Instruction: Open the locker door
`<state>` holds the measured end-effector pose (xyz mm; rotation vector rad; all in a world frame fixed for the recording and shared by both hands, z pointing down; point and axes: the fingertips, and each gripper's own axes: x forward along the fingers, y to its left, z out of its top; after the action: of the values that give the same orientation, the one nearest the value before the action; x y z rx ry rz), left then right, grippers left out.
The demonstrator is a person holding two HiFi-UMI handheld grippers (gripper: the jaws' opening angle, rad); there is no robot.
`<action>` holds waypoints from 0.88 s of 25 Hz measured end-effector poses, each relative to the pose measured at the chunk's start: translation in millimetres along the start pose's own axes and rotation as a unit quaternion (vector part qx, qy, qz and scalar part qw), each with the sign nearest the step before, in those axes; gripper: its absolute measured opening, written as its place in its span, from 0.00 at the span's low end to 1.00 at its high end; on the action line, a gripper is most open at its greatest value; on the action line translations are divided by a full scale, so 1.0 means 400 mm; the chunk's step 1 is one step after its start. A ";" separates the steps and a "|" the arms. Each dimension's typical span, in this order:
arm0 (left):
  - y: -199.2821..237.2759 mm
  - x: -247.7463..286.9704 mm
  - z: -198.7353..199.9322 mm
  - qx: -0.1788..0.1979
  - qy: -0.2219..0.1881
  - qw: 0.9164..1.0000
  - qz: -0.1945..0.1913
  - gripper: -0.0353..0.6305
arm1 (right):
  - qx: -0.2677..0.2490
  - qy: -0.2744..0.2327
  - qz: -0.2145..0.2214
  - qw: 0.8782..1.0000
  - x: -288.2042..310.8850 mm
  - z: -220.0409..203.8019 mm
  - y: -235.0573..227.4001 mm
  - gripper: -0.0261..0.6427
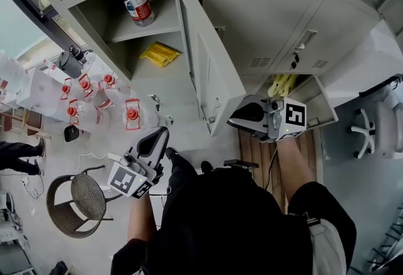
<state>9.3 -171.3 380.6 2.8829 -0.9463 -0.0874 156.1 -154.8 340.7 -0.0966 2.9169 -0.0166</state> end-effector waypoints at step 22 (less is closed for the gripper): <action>-0.109 -0.005 -0.044 -0.024 0.024 0.996 -0.084 0.07 | -0.032 0.004 -0.156 0.987 -0.004 0.013 0.169 0.06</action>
<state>34.8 -133.8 393.0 2.9007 -0.6827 -0.0542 154.7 -87.1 334.6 -0.5620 2.8787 0.0262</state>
